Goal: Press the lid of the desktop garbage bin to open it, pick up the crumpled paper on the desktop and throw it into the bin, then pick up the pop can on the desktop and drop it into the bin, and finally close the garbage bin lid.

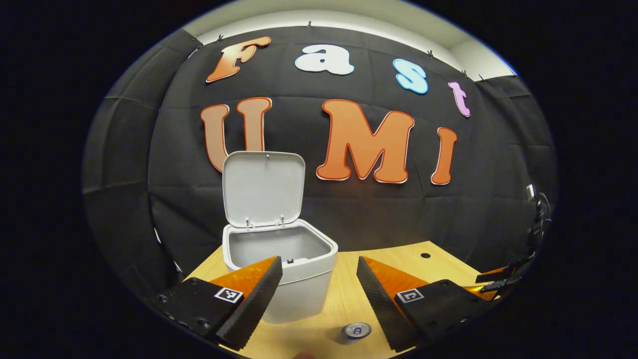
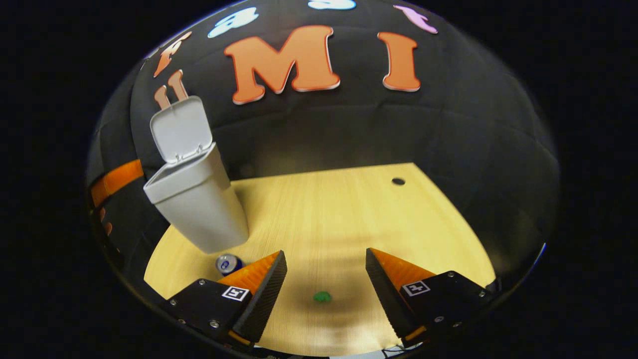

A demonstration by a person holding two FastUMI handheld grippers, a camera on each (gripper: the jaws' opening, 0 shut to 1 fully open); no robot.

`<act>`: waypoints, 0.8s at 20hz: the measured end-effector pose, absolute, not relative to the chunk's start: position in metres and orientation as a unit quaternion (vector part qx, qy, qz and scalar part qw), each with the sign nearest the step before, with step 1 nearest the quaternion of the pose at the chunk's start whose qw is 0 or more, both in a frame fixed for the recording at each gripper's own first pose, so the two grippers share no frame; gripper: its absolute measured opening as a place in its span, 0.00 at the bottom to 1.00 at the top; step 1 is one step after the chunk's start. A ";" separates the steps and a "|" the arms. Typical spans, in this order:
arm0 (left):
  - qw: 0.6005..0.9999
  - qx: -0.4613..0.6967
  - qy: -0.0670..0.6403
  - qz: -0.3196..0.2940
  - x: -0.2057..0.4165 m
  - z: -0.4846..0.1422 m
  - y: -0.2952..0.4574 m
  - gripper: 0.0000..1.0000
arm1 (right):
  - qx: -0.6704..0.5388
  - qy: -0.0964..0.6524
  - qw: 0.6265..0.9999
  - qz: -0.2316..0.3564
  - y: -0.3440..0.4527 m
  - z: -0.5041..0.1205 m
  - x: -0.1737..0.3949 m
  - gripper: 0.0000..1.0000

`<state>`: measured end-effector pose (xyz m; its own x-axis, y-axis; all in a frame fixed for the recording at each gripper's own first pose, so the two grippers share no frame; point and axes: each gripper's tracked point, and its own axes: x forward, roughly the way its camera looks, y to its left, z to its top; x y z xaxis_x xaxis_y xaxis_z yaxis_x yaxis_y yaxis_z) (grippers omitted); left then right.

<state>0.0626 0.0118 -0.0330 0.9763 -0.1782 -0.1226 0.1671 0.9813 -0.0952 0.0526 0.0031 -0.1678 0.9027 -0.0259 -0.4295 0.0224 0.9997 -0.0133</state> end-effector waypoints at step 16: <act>0.989 -0.016 0.119 -0.085 0.087 -0.081 0.044 0.96 | -0.046 0.417 0.906 -0.059 -0.007 -0.321 0.092 0.88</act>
